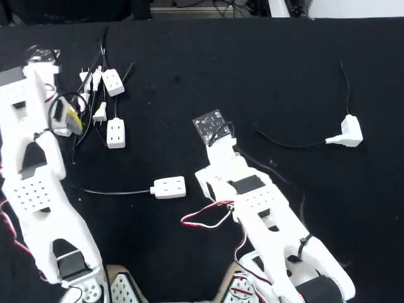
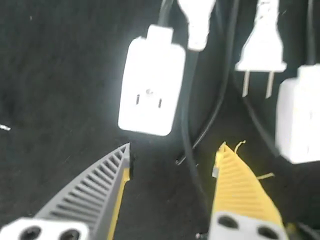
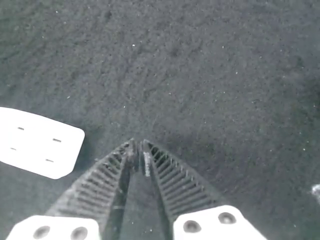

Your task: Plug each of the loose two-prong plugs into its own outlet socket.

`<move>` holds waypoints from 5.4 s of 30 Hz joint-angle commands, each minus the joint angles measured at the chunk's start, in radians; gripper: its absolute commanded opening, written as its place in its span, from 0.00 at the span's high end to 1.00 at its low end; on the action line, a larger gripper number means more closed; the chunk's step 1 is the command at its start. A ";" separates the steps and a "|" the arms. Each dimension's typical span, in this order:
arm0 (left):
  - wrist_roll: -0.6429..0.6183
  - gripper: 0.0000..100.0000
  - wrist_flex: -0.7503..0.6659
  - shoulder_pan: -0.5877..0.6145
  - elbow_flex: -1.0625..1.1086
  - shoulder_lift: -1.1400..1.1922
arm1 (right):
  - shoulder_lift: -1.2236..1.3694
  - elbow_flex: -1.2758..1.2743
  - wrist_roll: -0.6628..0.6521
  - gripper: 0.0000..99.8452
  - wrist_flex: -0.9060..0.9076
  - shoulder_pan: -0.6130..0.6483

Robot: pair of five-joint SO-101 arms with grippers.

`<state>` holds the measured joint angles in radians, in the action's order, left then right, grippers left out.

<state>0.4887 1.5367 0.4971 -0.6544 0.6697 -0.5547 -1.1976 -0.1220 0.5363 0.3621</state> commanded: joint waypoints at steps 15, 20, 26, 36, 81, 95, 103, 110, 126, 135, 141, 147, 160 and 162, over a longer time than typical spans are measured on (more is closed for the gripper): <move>0.048 0.95 0.018 0.024 0.085 -0.015 | -0.045 0.013 0.005 0.98 -0.025 -0.009; 0.052 0.96 0.087 0.021 0.091 -0.023 | -0.045 0.013 0.005 0.98 -0.025 -0.009; 0.052 0.97 0.180 0.041 0.044 -0.038 | -0.045 0.013 0.005 0.98 -0.025 -0.009; -0.011 0.75 0.224 0.027 0.114 -0.181 | -0.045 0.012 0.005 0.98 -0.025 -0.009; 0.091 0.97 0.138 0.216 0.429 -0.385 | -0.045 0.013 0.005 0.98 -0.025 -0.009; 0.411 0.97 0.167 0.618 0.711 -0.603 | -0.045 0.012 0.005 0.98 -0.025 -0.009; 0.506 0.89 0.064 0.697 0.725 -0.598 | -0.045 0.012 0.005 0.98 -0.025 -0.009; 0.483 0.72 0.057 0.570 0.636 -0.598 | -0.045 0.008 0.005 0.98 -0.025 -0.009; 0.207 0.74 -0.394 0.255 0.748 -0.440 | -0.045 0.008 0.005 0.98 -0.025 -0.009; 0.209 0.74 -0.462 0.260 0.750 -0.361 | -0.045 0.008 0.005 0.98 -0.025 -0.009; 0.204 0.77 -0.462 0.254 0.750 -0.325 | -0.045 0.007 0.005 0.98 -0.025 -0.009; 0.201 0.94 -0.430 0.266 0.759 -0.361 | -0.045 0.008 0.005 0.98 -0.025 -0.009; 0.201 0.97 -0.140 0.254 0.759 -0.746 | -0.045 0.010 0.005 0.98 -0.025 -0.011; 0.198 0.97 -0.081 0.239 0.759 -0.818 | -0.045 0.010 0.005 0.98 -0.025 -0.014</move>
<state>0.6958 1.3848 0.7641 0.1082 -0.0176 -0.5547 -1.1976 -0.1220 0.5363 0.3621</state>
